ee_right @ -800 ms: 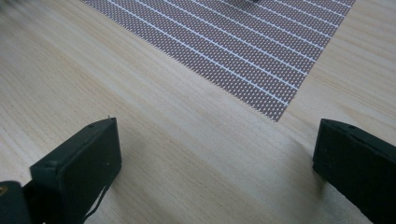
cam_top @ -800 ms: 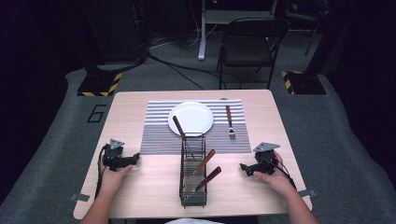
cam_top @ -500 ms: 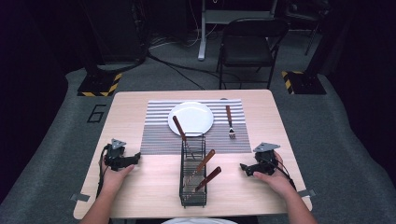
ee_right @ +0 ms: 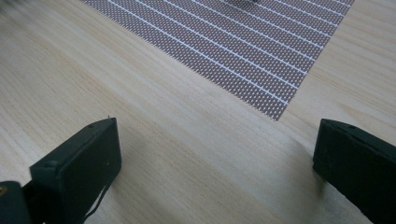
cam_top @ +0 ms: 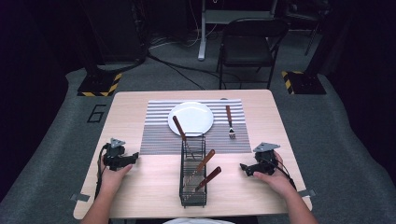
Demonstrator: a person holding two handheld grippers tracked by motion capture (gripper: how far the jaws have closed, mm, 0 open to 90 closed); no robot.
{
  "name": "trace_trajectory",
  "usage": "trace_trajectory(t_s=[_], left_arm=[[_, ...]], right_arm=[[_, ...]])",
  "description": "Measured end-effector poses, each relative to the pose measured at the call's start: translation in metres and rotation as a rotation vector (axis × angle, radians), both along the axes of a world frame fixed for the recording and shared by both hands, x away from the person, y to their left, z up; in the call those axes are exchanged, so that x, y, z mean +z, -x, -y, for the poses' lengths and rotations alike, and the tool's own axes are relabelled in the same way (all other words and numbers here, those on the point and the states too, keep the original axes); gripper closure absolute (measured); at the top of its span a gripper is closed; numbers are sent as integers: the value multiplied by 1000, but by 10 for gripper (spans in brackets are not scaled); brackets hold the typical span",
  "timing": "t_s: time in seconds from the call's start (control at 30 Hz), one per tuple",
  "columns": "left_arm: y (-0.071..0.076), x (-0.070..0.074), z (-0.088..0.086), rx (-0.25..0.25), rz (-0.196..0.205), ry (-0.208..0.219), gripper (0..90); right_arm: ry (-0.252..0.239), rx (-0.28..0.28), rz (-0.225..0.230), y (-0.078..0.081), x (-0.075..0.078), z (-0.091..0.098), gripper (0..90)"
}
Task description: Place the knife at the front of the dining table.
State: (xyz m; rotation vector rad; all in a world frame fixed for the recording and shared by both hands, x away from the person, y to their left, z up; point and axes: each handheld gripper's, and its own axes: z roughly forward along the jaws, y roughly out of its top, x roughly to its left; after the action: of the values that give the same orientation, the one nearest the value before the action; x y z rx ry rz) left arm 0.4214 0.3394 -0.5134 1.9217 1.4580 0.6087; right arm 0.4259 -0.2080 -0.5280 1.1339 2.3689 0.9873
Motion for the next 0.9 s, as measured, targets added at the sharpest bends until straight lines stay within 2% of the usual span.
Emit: trace_trajectory(t_s=[0.1,0.2,0.23,0.3,0.33,0.37,0.4,0.43,0.47,0.57,0.6,0.63,0.9], left_arm=[[4,13,6,9,19,-12,377],[8,28,16,-26,67,-28,402],[8,28,16,-26,67,-28,412],[11,43,26,-68,83,3,443],[11,43,26,-68,83,3,458],[14,52,35,-87,83,18,475],[14,52,35,-87,83,18,475],[17,61,45,-117,84,26,476],[17,61,45,-117,84,26,481],[20,72,61,-172,85,48,487],[20,72,61,-172,85,48,487],[18,76,66,-189,83,77,487],[9,85,86,-229,84,123,485]], right_arm=[[0,1,0,0,0,0,2],[-1,-3,-3,0,0,0,3],[-1,-3,-3,0,0,0,3],[-2,-3,-3,0,0,0,2],[-2,-3,-3,0,0,0,2],[-2,-3,-2,0,0,-1,1],[-2,-3,-2,0,0,-1,1],[1,1,0,-1,0,-1,0],[1,1,0,-1,0,-1,0],[-2,-2,-2,-1,0,-1,0],[-2,-2,-2,-1,0,-1,0],[-4,-2,-4,-1,0,-2,0],[-3,-2,-5,-2,0,-2,0]])
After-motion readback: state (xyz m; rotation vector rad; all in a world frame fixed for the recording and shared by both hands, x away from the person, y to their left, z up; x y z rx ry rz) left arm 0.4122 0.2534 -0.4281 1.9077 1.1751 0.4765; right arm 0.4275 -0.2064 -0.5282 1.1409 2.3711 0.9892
